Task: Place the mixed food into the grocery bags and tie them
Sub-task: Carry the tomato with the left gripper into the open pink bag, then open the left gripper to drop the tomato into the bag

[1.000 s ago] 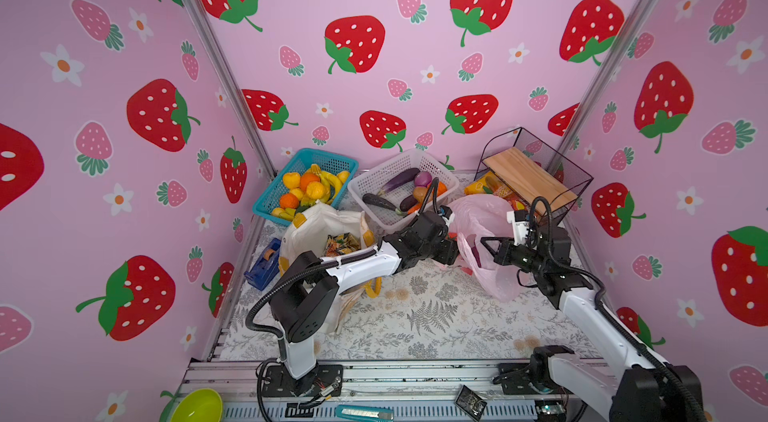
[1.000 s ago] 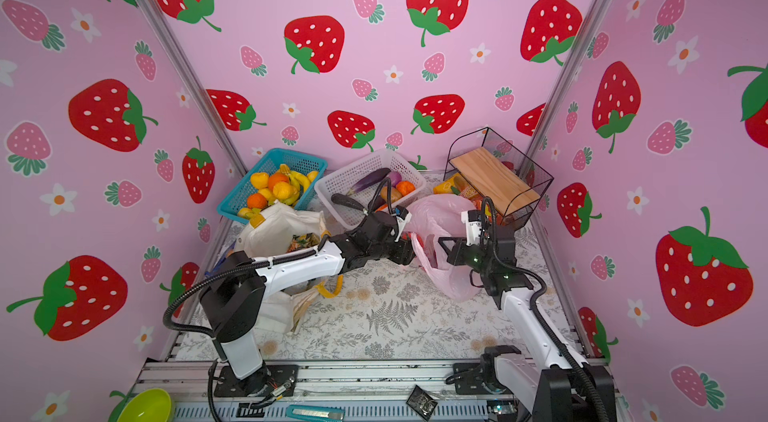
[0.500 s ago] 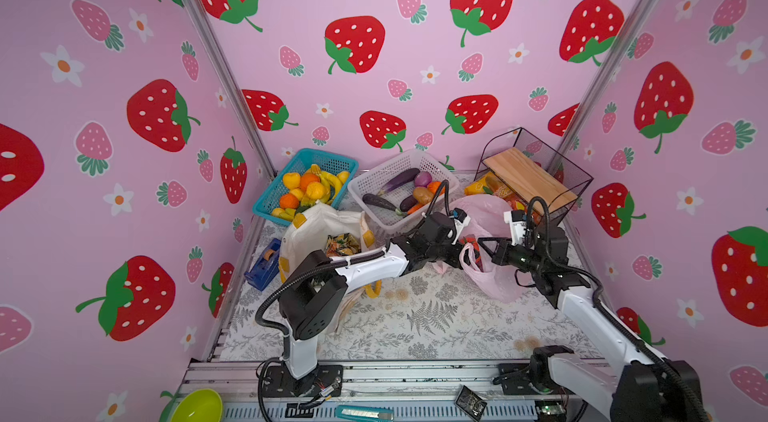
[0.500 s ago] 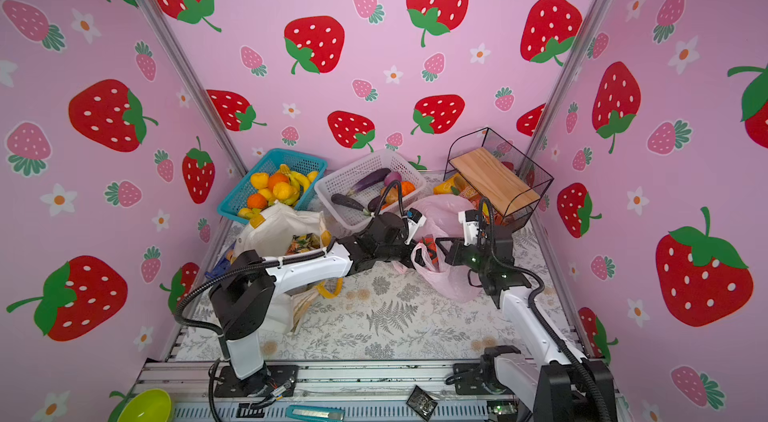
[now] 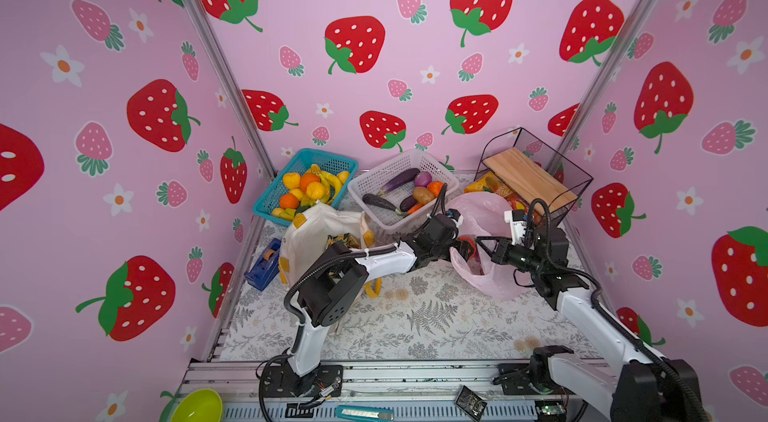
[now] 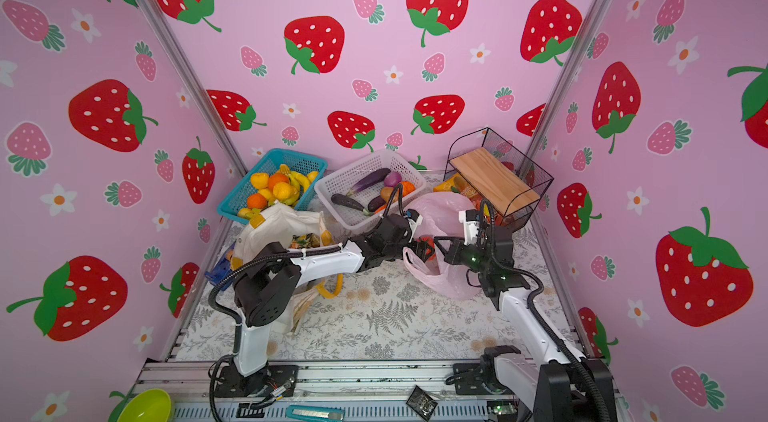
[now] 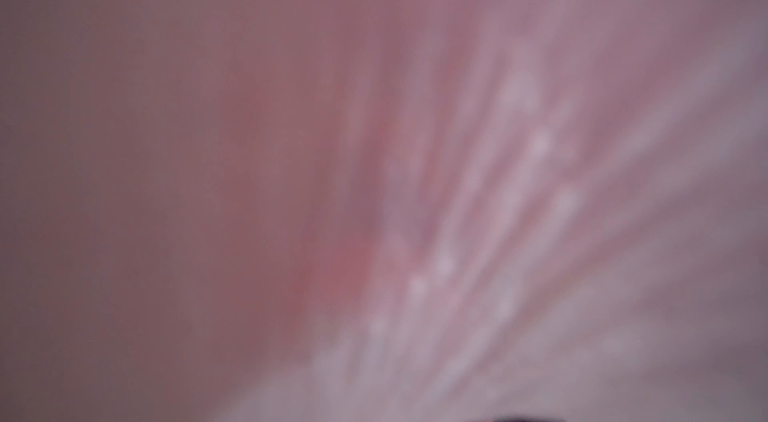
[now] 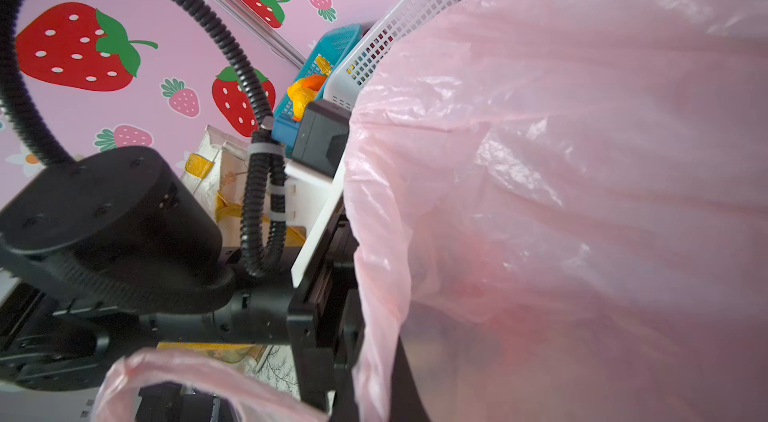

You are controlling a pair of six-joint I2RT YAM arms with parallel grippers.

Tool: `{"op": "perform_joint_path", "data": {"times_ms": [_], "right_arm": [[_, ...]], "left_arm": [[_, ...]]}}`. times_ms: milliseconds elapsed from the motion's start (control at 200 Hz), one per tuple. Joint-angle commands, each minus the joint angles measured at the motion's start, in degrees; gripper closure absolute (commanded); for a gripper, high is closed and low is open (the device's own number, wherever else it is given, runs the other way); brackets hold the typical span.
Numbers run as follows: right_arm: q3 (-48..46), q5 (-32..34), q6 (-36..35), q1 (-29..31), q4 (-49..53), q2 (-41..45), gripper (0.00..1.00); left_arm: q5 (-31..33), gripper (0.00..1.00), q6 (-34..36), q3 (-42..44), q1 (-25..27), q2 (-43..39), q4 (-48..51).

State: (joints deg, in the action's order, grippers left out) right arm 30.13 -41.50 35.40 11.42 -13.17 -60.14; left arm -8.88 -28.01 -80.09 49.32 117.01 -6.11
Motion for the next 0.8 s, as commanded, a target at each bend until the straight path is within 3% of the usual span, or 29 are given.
{"op": "perform_joint_path", "data": {"times_ms": [0,165,315,675,795], "right_arm": [[-1.03,-1.43,2.35,0.43,-4.29,-1.07,1.00],[-1.29,-0.03,3.13,0.46,-5.64,-1.90,1.00],[-1.39,1.02,2.59,0.41,-5.41,-2.61,1.00],[-1.63,2.10,1.36,-2.14,-3.67,-1.99,1.00],[-2.13,2.21,1.20,-3.68,-3.45,-2.28,1.00]], "left_arm": [[2.83,0.35,-2.56,-3.53,0.08,2.02,0.92],[1.39,0.24,-3.11,-0.55,0.11,0.48,-3.52],[-4.00,0.17,-0.93,0.68,0.08,-1.86,-4.27],[-10.28,0.13,3.19,8.39,-0.85,-10.62,-2.57],[-9.32,0.15,6.14,12.74,-0.97,-16.46,0.53]]}}
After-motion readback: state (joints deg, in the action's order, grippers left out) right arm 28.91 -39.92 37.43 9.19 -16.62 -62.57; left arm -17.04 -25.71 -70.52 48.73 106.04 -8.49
